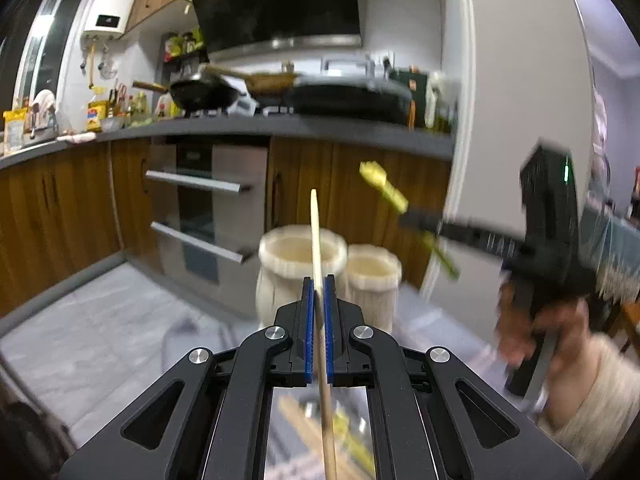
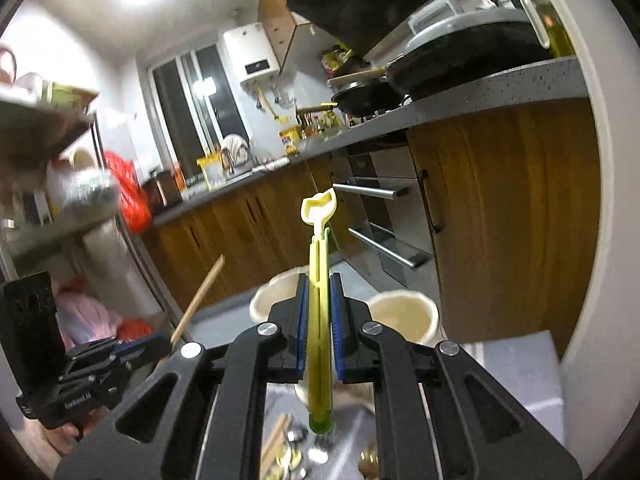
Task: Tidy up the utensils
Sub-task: 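Drop the chopstick into the tall holder while the right tool drops the yellow utensil into the short one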
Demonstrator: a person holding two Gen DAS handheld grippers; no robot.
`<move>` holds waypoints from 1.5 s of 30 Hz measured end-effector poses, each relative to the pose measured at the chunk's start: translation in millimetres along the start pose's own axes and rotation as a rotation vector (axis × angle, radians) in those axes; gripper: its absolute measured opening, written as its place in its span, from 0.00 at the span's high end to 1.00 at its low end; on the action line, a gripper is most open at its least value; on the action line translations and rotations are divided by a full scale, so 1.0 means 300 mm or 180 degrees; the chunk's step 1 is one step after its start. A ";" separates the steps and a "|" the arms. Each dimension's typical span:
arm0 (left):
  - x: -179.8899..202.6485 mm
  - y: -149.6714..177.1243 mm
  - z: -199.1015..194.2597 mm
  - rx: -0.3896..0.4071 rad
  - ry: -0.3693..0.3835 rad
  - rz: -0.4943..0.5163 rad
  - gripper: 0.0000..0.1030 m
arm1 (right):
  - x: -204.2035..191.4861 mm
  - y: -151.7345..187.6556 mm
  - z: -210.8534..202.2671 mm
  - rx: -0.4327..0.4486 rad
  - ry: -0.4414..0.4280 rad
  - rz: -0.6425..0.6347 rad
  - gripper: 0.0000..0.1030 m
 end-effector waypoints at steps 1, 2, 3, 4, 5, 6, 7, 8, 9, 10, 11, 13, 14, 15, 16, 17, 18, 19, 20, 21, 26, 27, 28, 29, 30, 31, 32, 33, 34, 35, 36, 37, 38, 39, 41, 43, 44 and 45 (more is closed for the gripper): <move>-0.002 -0.034 0.020 0.0059 0.0028 -0.0031 0.95 | 0.017 -0.008 0.019 0.0007 -0.0005 0.0049 0.90; -0.003 -0.064 0.042 0.0103 0.0035 -0.0050 0.95 | 0.033 -0.016 0.036 0.0006 0.0005 0.0091 0.90; -0.004 -0.102 0.079 0.0154 0.0040 -0.0078 0.95 | 0.054 -0.021 0.057 0.0004 0.0014 0.0144 0.90; -0.003 -0.126 0.097 0.0186 0.0059 -0.0101 0.95 | 0.076 -0.024 0.076 0.0011 0.0005 0.0209 0.90; -0.004 -0.150 0.128 0.0220 0.0062 -0.0128 0.95 | 0.100 -0.026 0.094 0.0012 -0.0014 0.0287 0.90; -0.006 -0.174 0.161 0.0272 0.0077 -0.0162 0.95 | 0.113 -0.029 0.109 0.0010 -0.0015 0.0346 0.90; -0.009 -0.185 0.178 0.0308 0.0076 -0.0188 0.95 | 0.131 -0.034 0.131 0.0003 -0.0014 0.0416 0.90; -0.019 -0.204 0.215 0.0339 0.0050 -0.0229 0.95 | 0.136 -0.033 0.138 0.0001 -0.0015 0.0447 0.90; -0.026 -0.215 0.245 0.0363 0.0025 -0.0254 0.95 | 0.149 -0.031 0.152 -0.0004 -0.0002 0.0475 0.90; -0.036 -0.225 0.265 0.0385 0.0000 -0.0277 0.95 | 0.159 -0.025 0.163 -0.0014 0.0018 0.0487 0.90; -0.048 -0.236 0.297 0.0410 -0.0017 -0.0317 0.95 | 0.165 -0.018 0.169 -0.0024 0.0029 0.0493 0.90; -0.063 -0.248 0.328 0.0450 -0.0012 -0.0389 0.95 | 0.177 -0.007 0.180 -0.0038 0.0044 0.0501 0.90; -0.073 -0.255 0.349 0.0461 -0.0047 -0.0402 0.95 | 0.184 -0.004 0.186 -0.0031 0.0052 0.0507 0.90; -0.080 -0.262 0.367 0.0487 -0.0103 -0.0374 0.95 | 0.184 -0.001 0.188 -0.0020 0.0073 0.0498 0.90; -0.085 -0.263 0.376 0.0513 -0.0157 -0.0340 0.95 | 0.188 0.000 0.191 0.0000 0.0114 0.0468 0.90; -0.088 -0.263 0.391 0.0536 -0.0222 -0.0297 0.95 | 0.193 0.002 0.197 0.0014 0.0171 0.0432 0.90; -0.093 -0.260 0.400 0.0547 -0.0262 -0.0268 0.95 | 0.199 0.007 0.200 0.0014 0.0233 0.0408 0.90; -0.097 -0.254 0.407 0.0568 -0.0318 -0.0234 0.95 | 0.208 0.010 0.204 0.0010 0.0305 0.0385 0.90; -0.103 -0.251 0.421 0.0596 -0.0380 -0.0192 0.95 | 0.216 0.017 0.209 0.0015 0.0354 0.0362 0.90; -0.105 -0.251 0.427 0.0624 -0.0421 -0.0170 0.95 | 0.218 0.020 0.213 0.0027 0.0385 0.0339 0.90; -0.121 -0.231 0.442 0.0619 -0.0463 -0.0118 0.95 | 0.208 0.045 0.226 0.0039 0.0633 0.0021 0.90; -0.122 -0.231 0.446 0.0594 -0.0452 -0.0140 0.95 | 0.206 0.050 0.228 0.0018 0.0643 -0.0001 0.90; -0.125 -0.219 0.440 0.0584 -0.0446 -0.0145 0.95 | 0.203 0.057 0.226 -0.0001 0.0655 -0.0017 0.90; -0.127 -0.210 0.430 0.0586 -0.0444 -0.0149 0.95 | 0.197 0.061 0.220 -0.0007 0.0664 -0.0045 0.90; -0.128 -0.201 0.422 0.0573 -0.0429 -0.0159 0.95 | 0.192 0.064 0.214 -0.0012 0.0685 -0.0081 0.90; -0.127 -0.188 0.407 0.0576 -0.0422 -0.0152 0.95 | 0.187 0.068 0.207 -0.0021 0.0719 -0.0135 0.90; -0.126 -0.172 0.391 0.0572 -0.0417 -0.0135 0.95 | 0.181 0.073 0.199 -0.0033 0.0747 -0.0181 0.90; -0.124 -0.160 0.377 0.0558 -0.0425 -0.0118 0.95 | 0.179 0.071 0.198 -0.0043 0.0759 -0.0199 0.90; -0.124 -0.147 0.363 0.0552 -0.0425 -0.0104 0.95 | 0.175 0.076 0.189 -0.0058 0.0772 -0.0217 0.90; -0.121 -0.134 0.346 0.0545 -0.0433 -0.0096 0.95 | 0.172 0.082 0.179 -0.0070 0.0784 -0.0235 0.90; -0.117 -0.123 0.335 0.0529 -0.0428 -0.0083 0.95 | 0.167 0.082 0.174 -0.0068 0.0787 -0.0248 0.90; -0.110 -0.105 0.317 0.0511 -0.0443 -0.0046 0.95 | 0.158 0.085 0.159 -0.0049 0.0788 -0.0275 0.90; -0.103 -0.094 0.302 0.0513 -0.0461 -0.0013 0.95 | 0.147 0.089 0.148 -0.0042 0.0788 -0.0311 0.90; -0.097 -0.084 0.292 0.0506 -0.0473 0.0016 0.95 | 0.139 0.093 0.141 -0.0048 0.0795 -0.0340 0.90; -0.088 -0.068 0.258 0.0526 -0.0508 0.0049 0.95 | 0.120 0.099 0.127 -0.0043 0.0805 -0.0393 0.90; -0.087 -0.056 0.228 0.0547 -0.0487 0.0002 0.95 | 0.108 0.114 0.102 -0.0045 0.0836 -0.0438 0.90; -0.089 -0.051 0.218 0.0549 -0.0464 -0.0039 0.95 | 0.105 0.119 0.090 -0.0035 0.0842 -0.0444 0.90; -0.089 -0.044 0.214 0.0538 -0.0440 -0.0060 0.95 | 0.103 0.121 0.086 -0.0036 0.0841 -0.0447 0.90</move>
Point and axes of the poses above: each gripper's, at about its wrist camera, not at the fingertips, and z roughly the way its jaws point, x to its right, y to its underside, the point moved 10 cm from there along z, roughly the way its jaws point, and after that the axes turned 3 degrees about -z, right-handed, at the moved point
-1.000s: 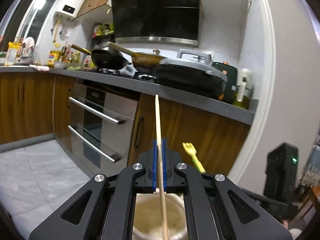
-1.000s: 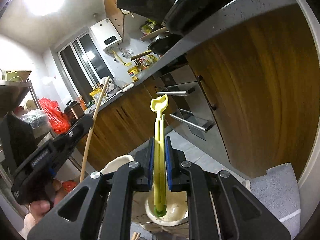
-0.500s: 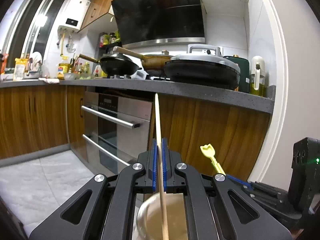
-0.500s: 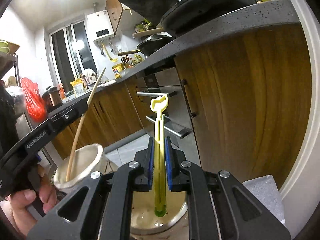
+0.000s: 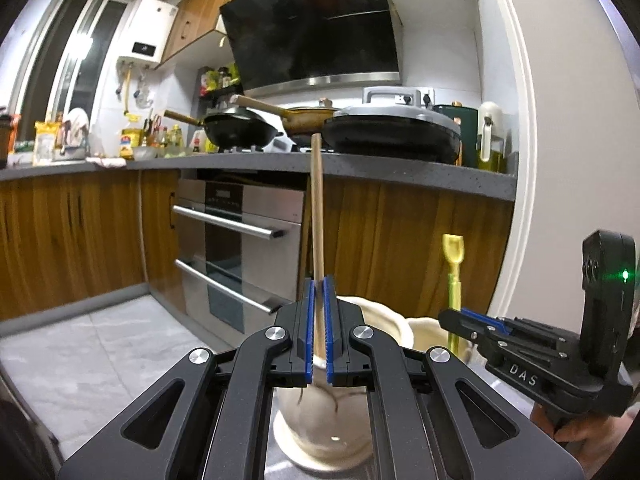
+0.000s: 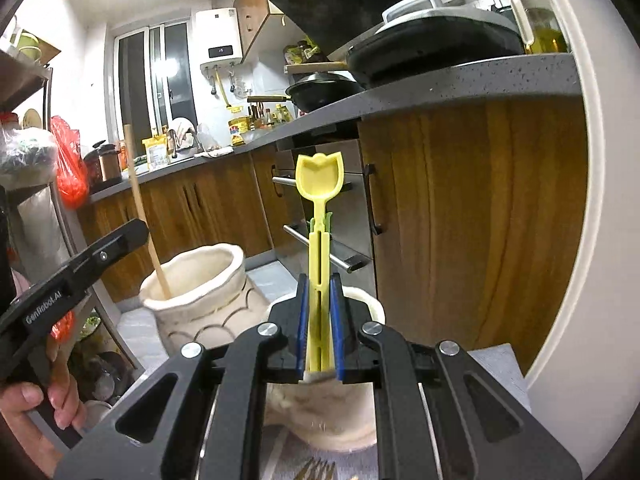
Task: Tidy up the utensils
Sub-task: 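Drop the chopstick into the tall holder while the right tool drops the yellow utensil into the short one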
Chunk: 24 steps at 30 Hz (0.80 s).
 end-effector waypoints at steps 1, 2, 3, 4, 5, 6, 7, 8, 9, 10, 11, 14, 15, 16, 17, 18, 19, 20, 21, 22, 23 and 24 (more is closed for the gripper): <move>0.000 0.005 -0.002 -0.0012 0.0006 -0.0001 0.95 | 0.000 0.004 -0.006 -0.0006 0.0006 -0.0002 0.90; 0.001 0.015 -0.004 -0.0023 0.0001 0.0024 0.95 | 0.001 0.004 -0.007 -0.0010 0.0013 -0.0001 0.91; 0.004 0.027 -0.006 -0.0031 -0.0025 0.0089 0.95 | 0.005 0.012 -0.015 -0.0022 0.0024 0.0014 0.91; 0.005 0.034 -0.004 -0.0044 -0.0047 0.0136 0.95 | 0.010 0.016 -0.016 -0.0034 0.0027 0.0034 0.90; 0.005 0.042 0.001 -0.0072 -0.0061 0.0174 0.95 | 0.015 0.021 -0.021 -0.0040 0.0030 0.0055 0.90; 0.006 0.047 0.005 -0.0094 -0.0056 0.0177 0.95 | 0.017 0.019 -0.021 -0.0041 0.0035 0.0064 0.90; 0.007 0.051 0.006 -0.0107 -0.0042 0.0166 0.95 | 0.019 0.015 -0.019 -0.0040 0.0032 0.0066 0.90; 0.005 0.053 0.007 -0.0114 -0.0029 0.0151 0.95 | 0.020 0.012 -0.019 -0.0031 0.0026 0.0061 0.90; 0.002 0.054 0.007 -0.0117 -0.0028 0.0141 0.95 | 0.020 0.009 -0.017 -0.0031 0.0026 0.0057 0.90; 0.001 0.055 0.007 -0.0121 -0.0028 0.0138 0.95 | 0.021 0.011 -0.015 -0.0039 0.0033 0.0052 0.90; -0.001 0.059 0.008 -0.0135 -0.0029 0.0140 0.95 | 0.023 0.013 -0.014 -0.0043 0.0036 0.0054 0.90; -0.006 0.063 0.005 -0.0155 -0.0024 0.0133 0.92 | 0.040 0.022 -0.008 -0.0065 0.0050 0.0118 0.90; -0.007 0.063 0.004 -0.0153 -0.0021 0.0125 0.91 | 0.041 0.023 -0.009 -0.0073 0.0045 0.0138 0.90; -0.005 0.064 0.001 -0.0153 -0.0013 0.0122 0.87 | 0.043 0.024 -0.007 -0.0084 0.0039 0.0157 0.90; -0.004 0.063 0.000 -0.0148 -0.0004 0.0118 0.80 | 0.045 0.024 -0.007 -0.0087 0.0052 0.0160 0.89; -0.003 0.061 -0.005 -0.0132 -0.0005 0.0119 0.76 | 0.046 0.018 -0.004 -0.0085 0.0068 0.0152 0.85; -0.002 0.061 -0.012 -0.0117 -0.0006 0.0131 0.69 | 0.046 0.014 -0.008 -0.0066 0.0094 0.0133 0.75; 0.001 0.060 -0.014 -0.0109 -0.0003 0.0141 0.65 | 0.047 0.012 -0.013 -0.0044 0.0120 0.0110 0.70; 0.002 0.060 -0.020 -0.0100 -0.0005 0.0151 0.65 | 0.049 0.011 -0.018 -0.0031 0.0135 0.0090 0.65; 0.002 0.058 -0.022 -0.0099 -0.0009 0.0154 0.64 | 0.047 0.011 -0.022 -0.0028 0.0153 0.0075 0.63; 0.000 0.059 -0.026 -0.0105 -0.0020 0.0152 0.63 | 0.048 0.013 -0.026 -0.0026 0.0180 0.0064 0.61; -0.004 0.060 -0.030 -0.0110 -0.0033 0.0141 0.62 | 0.049 0.014 -0.030 -0.0022 0.0203 0.0061 0.54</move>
Point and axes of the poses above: each gripper's, at about its wrist camera, not at the fingertips, and z roughly the way its jaws point, x to its right, y to its underside, the point moved 10 cm from there along z, roughly the way its jaws point, and after that the axes turned 3 degrees about -z, right-handed, at the moved point
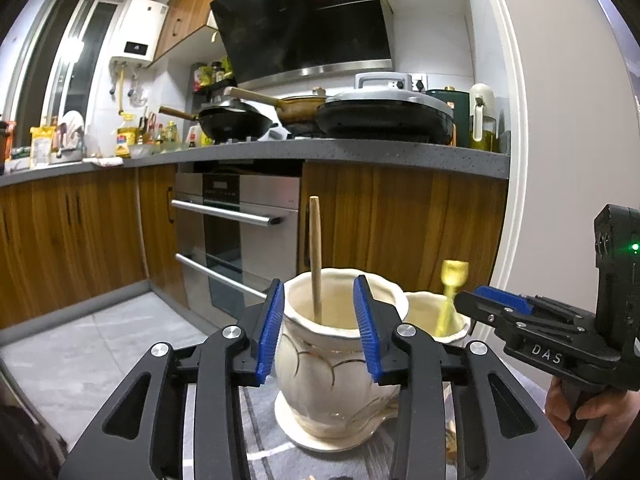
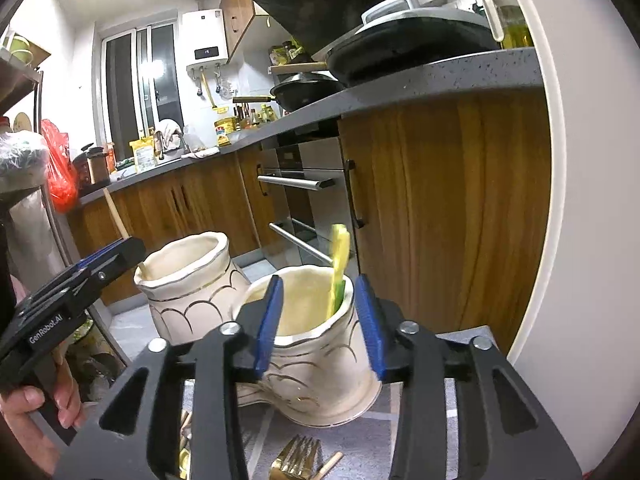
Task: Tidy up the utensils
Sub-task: 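Drop the chopstick into the tall holder while the right tool drops the yellow utensil into the short one, then move both tools back over the remaining utensils on the cloth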
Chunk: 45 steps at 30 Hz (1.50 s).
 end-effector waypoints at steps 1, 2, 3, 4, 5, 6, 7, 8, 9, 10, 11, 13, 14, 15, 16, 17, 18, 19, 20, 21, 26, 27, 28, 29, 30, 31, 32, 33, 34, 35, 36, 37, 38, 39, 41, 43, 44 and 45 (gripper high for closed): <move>-0.002 0.000 -0.003 0.0001 -0.0009 -0.0009 0.59 | 0.001 0.001 -0.004 0.0002 0.0028 -0.0005 0.48; -0.006 0.001 -0.010 0.0005 -0.0026 -0.0012 0.53 | 0.002 0.003 -0.008 -0.0001 0.0044 -0.0013 0.46; -0.010 0.002 -0.017 0.0005 -0.0046 -0.0006 0.51 | 0.000 0.006 -0.012 -0.0011 0.0070 -0.0037 0.43; -0.011 0.001 -0.021 0.0003 -0.0063 0.0001 0.49 | -0.001 0.006 -0.016 -0.0020 0.0102 -0.0064 0.38; -0.014 0.003 -0.028 -0.0001 -0.0086 0.0011 0.46 | -0.002 0.007 -0.020 -0.0020 0.0134 -0.0090 0.35; -0.015 0.004 -0.030 -0.0007 -0.0105 0.0015 0.44 | -0.002 0.008 -0.029 -0.0006 0.0162 -0.0116 0.28; -0.018 0.005 -0.038 -0.0021 -0.0131 0.0019 0.38 | -0.004 0.007 -0.036 0.0002 0.0180 -0.0126 0.21; -0.021 0.006 -0.048 -0.0025 -0.0159 0.0018 0.32 | -0.004 0.005 -0.046 0.0015 0.0221 -0.0131 0.18; -0.024 0.004 -0.059 -0.0016 -0.0183 0.0013 0.29 | -0.005 0.002 -0.053 0.0025 0.0238 -0.0133 0.13; -0.026 0.002 -0.069 -0.0010 -0.0202 0.0008 0.24 | -0.007 -0.002 -0.063 0.0037 0.0253 -0.0134 0.10; -0.030 -0.001 -0.079 -0.0002 -0.0225 -0.0001 0.20 | -0.007 -0.003 -0.071 0.0046 0.0273 -0.0132 0.08; -0.040 -0.008 -0.099 0.0016 -0.0276 -0.0031 0.15 | -0.006 -0.009 -0.093 0.0082 0.0361 -0.0131 0.05; -0.045 -0.011 -0.107 0.0027 -0.0301 -0.0050 0.12 | -0.004 -0.010 -0.100 0.0092 0.0401 -0.0136 0.05; -0.048 -0.012 -0.113 0.0033 -0.0315 -0.0066 0.11 | -0.003 -0.009 -0.111 0.0103 0.0459 -0.0141 0.05; -0.052 -0.008 -0.120 0.0025 -0.0320 -0.0087 0.11 | -0.003 -0.006 -0.120 0.0103 0.0502 -0.0147 0.05; -0.053 -0.003 -0.122 0.0005 -0.0327 -0.0094 0.11 | -0.004 -0.003 -0.125 0.0097 0.0530 -0.0153 0.05; -0.053 0.002 -0.126 -0.0011 -0.0340 -0.0091 0.11 | -0.003 0.003 -0.131 0.0084 0.0570 -0.0160 0.05; -0.053 0.005 -0.129 -0.0020 -0.0349 -0.0086 0.11 | -0.003 0.008 -0.137 0.0074 0.0585 -0.0161 0.05; -0.052 0.011 -0.133 -0.0034 -0.0358 -0.0079 0.11 | -0.003 0.015 -0.143 0.0063 0.0582 -0.0159 0.05; -0.051 0.017 -0.138 -0.0047 -0.0362 -0.0076 0.11 | -0.001 0.020 -0.148 0.0052 0.0577 -0.0157 0.05; -0.038 0.050 -0.159 -0.0101 -0.0359 -0.0059 0.10 | -0.005 0.049 -0.175 0.0004 0.0569 -0.0176 0.05; -0.036 0.060 -0.163 -0.0125 -0.0357 -0.0051 0.10 | -0.002 0.047 -0.177 0.0004 0.0573 -0.0176 0.05; -0.035 0.069 -0.165 -0.0146 -0.0355 -0.0046 0.10 | 0.000 0.051 -0.183 0.0004 0.0579 -0.0173 0.05; -0.034 0.081 -0.169 -0.0175 -0.0354 -0.0037 0.10 | 0.003 0.055 -0.187 -0.0004 0.0587 -0.0169 0.05; -0.034 0.094 -0.171 -0.0202 -0.0357 -0.0031 0.09 | 0.006 0.056 -0.190 -0.0011 0.0596 -0.0165 0.05; -0.036 0.106 -0.174 -0.0226 -0.0359 -0.0031 0.09 | 0.011 0.061 -0.193 -0.0026 0.0616 -0.0154 0.05; -0.038 0.120 -0.179 -0.0251 -0.0357 -0.0037 0.09 | 0.013 0.070 -0.198 -0.0040 0.0633 -0.0146 0.05; -0.041 0.138 -0.184 -0.0284 -0.0352 -0.0052 0.09 | 0.020 0.084 -0.202 -0.0080 0.0660 -0.0129 0.05; -0.044 0.155 -0.186 -0.0324 -0.0349 -0.0062 0.08 | 0.027 0.095 -0.204 -0.0110 0.0669 -0.0109 0.05; -0.049 0.173 -0.189 -0.0381 -0.0350 -0.0071 0.08 | 0.036 0.112 -0.207 -0.0151 0.0672 -0.0076 0.05; -0.053 0.187 -0.192 -0.0415 -0.0356 -0.0075 0.08 | 0.041 0.126 -0.211 -0.0185 0.0671 -0.0055 0.05; -0.059 0.204 -0.197 -0.0453 -0.0365 -0.0076 0.08 | 0.045 0.145 -0.212 -0.0237 0.0645 -0.0036 0.05; -0.066 0.222 -0.199 -0.0513 -0.0383 -0.0077 0.08 | 0.045 0.162 -0.210 -0.0294 0.0603 -0.0027 0.05; -0.070 0.234 -0.199 -0.0558 -0.0391 -0.0084 0.08 | 0.045 0.183 -0.208 -0.0369 0.0558 -0.0024 0.05; -0.081 0.259 -0.208 -0.0608 -0.0370 -0.0125 0.08 | 0.045 0.214 -0.207 -0.0476 0.0508 -0.0026 0.05; -0.091 0.291 -0.210 -0.0689 -0.0391 -0.0150 0.08 | 0.046 0.245 -0.205 -0.0608 0.0476 0.0000 0.05; -0.095 0.307 -0.208 -0.0740 -0.0393 -0.0166 0.07 | 0.044 0.254 -0.204 -0.0640 0.0448 0.0005 0.05; -0.098 0.329 -0.203 -0.0860 -0.0382 -0.0208 0.07 | 0.038 0.263 -0.202 -0.0676 0.0410 -0.0008 0.05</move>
Point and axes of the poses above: each gripper's, at about its wrist camera, not at the fingertips, and z roughly the way its jaws point, x to its right, y to its underside, the point moved 10 cm from there along z, roughly the way its jaws point, and after that the axes turned 3 degrees about -z, right-handed, at the moved point
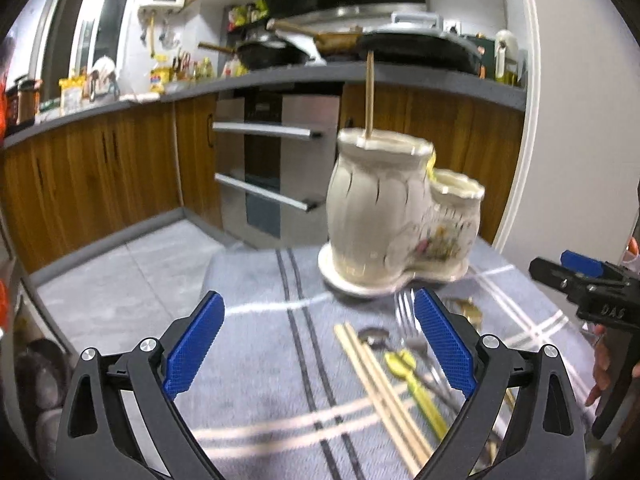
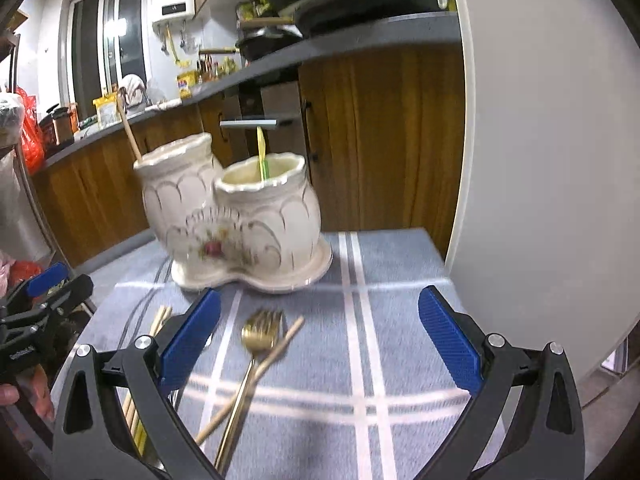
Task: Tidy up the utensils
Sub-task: 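Move both tools back over the remaining utensils on the cloth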
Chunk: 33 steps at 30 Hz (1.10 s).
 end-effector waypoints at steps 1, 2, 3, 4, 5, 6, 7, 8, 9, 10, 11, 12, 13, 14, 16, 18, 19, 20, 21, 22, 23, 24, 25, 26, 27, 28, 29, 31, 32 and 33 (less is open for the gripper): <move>-0.001 0.010 0.003 -0.0046 0.0019 -0.0030 0.07 | -0.013 0.009 0.004 -0.0049 -0.0060 -0.0050 0.05; -0.004 0.018 0.002 -0.0086 0.0036 -0.0056 0.07 | -0.027 0.022 0.011 -0.0112 -0.0126 -0.0127 0.05; -0.007 0.028 0.003 -0.0135 0.0014 -0.0053 0.07 | -0.035 0.031 0.014 -0.0148 -0.0136 -0.0160 0.05; -0.007 0.037 0.005 -0.0177 -0.0009 -0.0031 0.07 | -0.043 0.044 0.020 -0.0206 -0.0146 -0.0199 0.05; -0.004 0.048 0.010 -0.0230 -0.0028 0.0013 0.07 | -0.048 0.054 0.026 -0.0251 -0.0162 -0.0224 0.05; 0.000 0.063 0.014 -0.0300 -0.0045 0.0071 0.07 | -0.057 0.066 0.036 -0.0319 -0.0181 -0.0264 0.05; 0.003 0.074 0.015 -0.0342 -0.0048 0.0100 0.07 | -0.067 0.079 0.045 -0.0380 -0.0192 -0.0308 0.05; 0.007 0.084 0.020 -0.0393 -0.0037 0.0126 0.07 | -0.078 0.092 0.052 -0.0428 -0.0208 -0.0351 0.05; 0.013 0.100 0.025 -0.0470 -0.0010 0.0157 0.07 | -0.085 0.099 0.057 -0.0461 -0.0222 -0.0381 0.06; 0.018 0.110 0.028 -0.0519 0.0003 0.0177 0.07 | -0.098 0.112 0.065 -0.0520 -0.0236 -0.0427 0.08; 0.020 0.120 0.030 -0.0557 0.0018 0.0197 0.07 | -0.109 0.122 0.073 -0.0562 -0.0250 -0.0461 0.09; 0.022 0.132 0.033 -0.0602 0.0028 0.0222 0.07 | -0.118 0.130 0.081 -0.0594 -0.0259 -0.0493 0.13; 0.021 0.138 0.037 -0.0630 0.0030 0.0234 0.07 | -0.127 0.139 0.089 -0.0631 -0.0261 -0.0527 0.16; 0.021 0.144 0.042 -0.0661 0.0031 0.0242 0.07 | -0.134 0.148 0.097 -0.0672 -0.0261 -0.0561 0.19; 0.021 0.159 0.049 -0.0730 0.0047 0.0252 0.07 | -0.146 0.161 0.107 -0.0737 -0.0298 -0.0576 0.27; 0.022 0.167 0.051 -0.0766 0.0069 0.0259 0.07 | -0.155 0.174 0.113 -0.0795 -0.0349 -0.0560 0.31; 0.023 0.167 0.054 -0.0776 0.0080 0.0261 0.07 | -0.157 0.175 0.117 -0.0816 -0.0366 -0.0553 0.35; 0.024 0.168 0.055 -0.0786 0.0093 0.0263 0.07 | -0.161 0.177 0.119 -0.0833 -0.0388 -0.0544 0.37; 0.026 0.173 0.055 -0.0804 0.0104 0.0267 0.08 | -0.165 0.179 0.123 -0.0844 -0.0406 -0.0538 0.41; 0.027 0.174 0.057 -0.0814 0.0109 0.0269 0.08 | -0.168 0.180 0.124 -0.0847 -0.0428 -0.0536 0.46; 0.029 0.176 0.059 -0.0830 0.0115 0.0273 0.09 | -0.172 0.183 0.125 -0.0855 -0.0440 -0.0532 0.50; 0.030 0.179 0.062 -0.0842 0.0118 0.0276 0.09 | -0.174 0.183 0.123 -0.0855 -0.0452 -0.0525 0.55; 0.032 0.179 0.064 -0.0848 0.0118 0.0277 0.09 | -0.177 0.183 0.122 -0.0851 -0.0470 -0.0520 0.59; 0.035 0.181 0.064 -0.0852 0.0130 0.0282 0.10 | -0.180 0.183 0.122 -0.0850 -0.0483 -0.0514 0.60; 0.040 0.180 0.064 -0.0849 0.0139 0.0288 0.10 | -0.180 0.182 0.125 -0.0850 -0.0490 -0.0511 0.63; 0.044 0.179 0.063 -0.0846 0.0143 0.0295 0.10 | -0.182 0.183 0.126 -0.0854 -0.0494 -0.0514 0.66; 0.048 0.179 0.063 -0.0844 0.0147 0.0304 0.11 | -0.185 0.186 0.128 -0.0867 -0.0491 -0.0522 0.67; 0.057 0.181 0.067 -0.0854 0.0168 0.0320 0.15 | -0.191 0.190 0.132 -0.0885 -0.0493 -0.0529 0.75; 0.061 0.185 0.068 -0.0868 0.0178 0.0332 0.18 | -0.193 0.193 0.134 -0.0896 -0.0484 -0.0548 0.76; 0.065 0.190 0.070 -0.0891 0.0186 0.0348 0.20 | -0.194 0.194 0.136 -0.0901 -0.0477 -0.0559 0.77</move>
Point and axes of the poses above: each gripper's, at about its wrist camera, not at the fingertips, and z roughly the way its jaws point, x to its right, y to its underside, the point moved 10 cm from there along z, roughly the way its jaws point, and after that the axes turned 3 degrees about -z, right-handed, at the moved point
